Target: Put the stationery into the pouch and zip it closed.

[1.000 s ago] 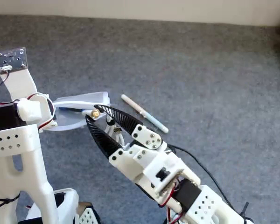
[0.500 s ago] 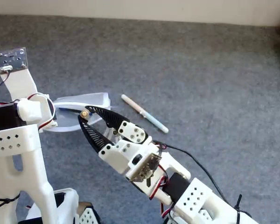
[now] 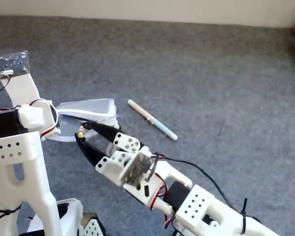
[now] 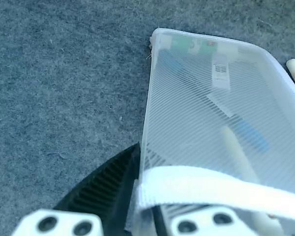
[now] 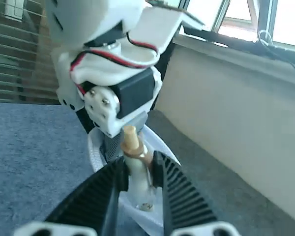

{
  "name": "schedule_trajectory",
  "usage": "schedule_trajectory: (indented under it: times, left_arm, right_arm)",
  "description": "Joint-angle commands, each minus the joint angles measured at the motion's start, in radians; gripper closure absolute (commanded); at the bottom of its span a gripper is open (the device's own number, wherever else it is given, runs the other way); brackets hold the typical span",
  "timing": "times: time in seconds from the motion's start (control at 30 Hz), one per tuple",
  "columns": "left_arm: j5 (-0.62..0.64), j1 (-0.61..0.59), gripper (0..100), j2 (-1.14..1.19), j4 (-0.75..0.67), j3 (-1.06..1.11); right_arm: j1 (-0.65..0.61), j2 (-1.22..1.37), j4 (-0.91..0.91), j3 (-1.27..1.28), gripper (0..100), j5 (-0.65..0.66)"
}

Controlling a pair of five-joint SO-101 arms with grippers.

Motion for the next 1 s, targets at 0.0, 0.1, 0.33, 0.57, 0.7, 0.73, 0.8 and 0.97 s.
schedule_trajectory:
  times: [0.0,0.1,0.33,0.57,0.7,0.73,0.8,0.97]
  left_arm:
    - [0.009,-0.015,99,0.008,-0.032,0.007]
    - [0.009,-0.013,99,0.008,-0.034,0.007]
    - [0.009,-0.013,99,0.008,-0.034,0.007]
    - [0.009,-0.013,99,0.008,-0.034,0.007]
    - [0.009,-0.013,99,0.008,-0.034,0.007]
    - [0.009,-0.013,99,0.008,-0.034,0.007]
    - [0.009,-0.013,99,0.008,-0.034,0.007]
    - [0.009,-0.013,99,0.008,-0.034,0.007]
  right_arm:
    - [0.051,0.045,0.001,-0.039,99.0,-0.114]
    - [0.084,0.041,0.090,-0.077,92.5,-0.180]
    - [0.088,0.038,0.245,-0.163,82.1,-0.261]
    - [0.088,-0.027,0.423,-0.243,82.1,-0.264]
    - [0.091,-0.148,0.559,-0.291,82.1,-0.265]
    - [0.091,-0.173,0.587,-0.300,82.1,-0.265]
    - [0.110,-0.220,0.650,-0.320,82.1,-0.267]
    - [0.199,-0.306,0.809,-0.403,82.1,-0.267]
